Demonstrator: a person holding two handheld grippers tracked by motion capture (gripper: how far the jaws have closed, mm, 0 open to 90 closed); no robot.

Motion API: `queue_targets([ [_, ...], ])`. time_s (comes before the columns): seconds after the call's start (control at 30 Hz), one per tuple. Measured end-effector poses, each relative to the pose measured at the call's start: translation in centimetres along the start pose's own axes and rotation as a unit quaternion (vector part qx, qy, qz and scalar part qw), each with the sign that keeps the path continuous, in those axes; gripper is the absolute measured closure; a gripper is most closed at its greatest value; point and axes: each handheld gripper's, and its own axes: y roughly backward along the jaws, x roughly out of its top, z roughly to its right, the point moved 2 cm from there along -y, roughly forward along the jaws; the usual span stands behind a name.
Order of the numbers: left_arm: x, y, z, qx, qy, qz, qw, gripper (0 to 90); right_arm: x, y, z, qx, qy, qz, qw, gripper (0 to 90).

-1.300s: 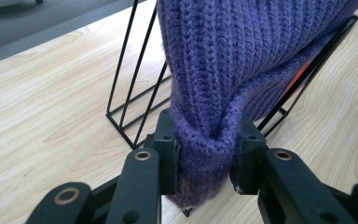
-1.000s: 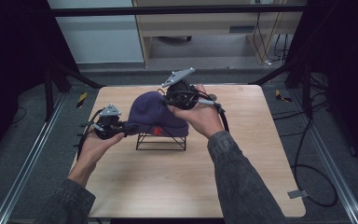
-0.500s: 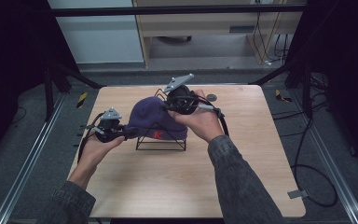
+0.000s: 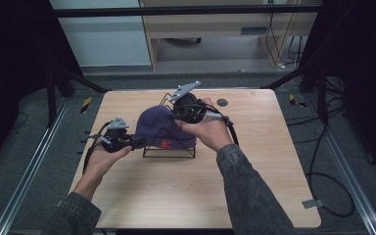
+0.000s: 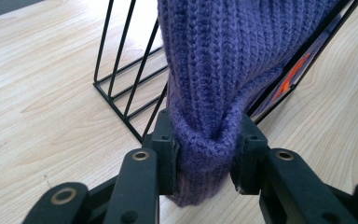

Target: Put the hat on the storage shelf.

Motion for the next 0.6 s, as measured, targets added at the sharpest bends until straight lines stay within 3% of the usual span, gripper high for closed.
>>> queue_targets([
  [0.6, -0.72, -0.77, -0.06, 0.0, 0.007, -0.012, 0.9999, 65.5, -0.56, -0.98, -0.28, 0.004, -0.008, -0.018, 0.9998, 77.7],
])
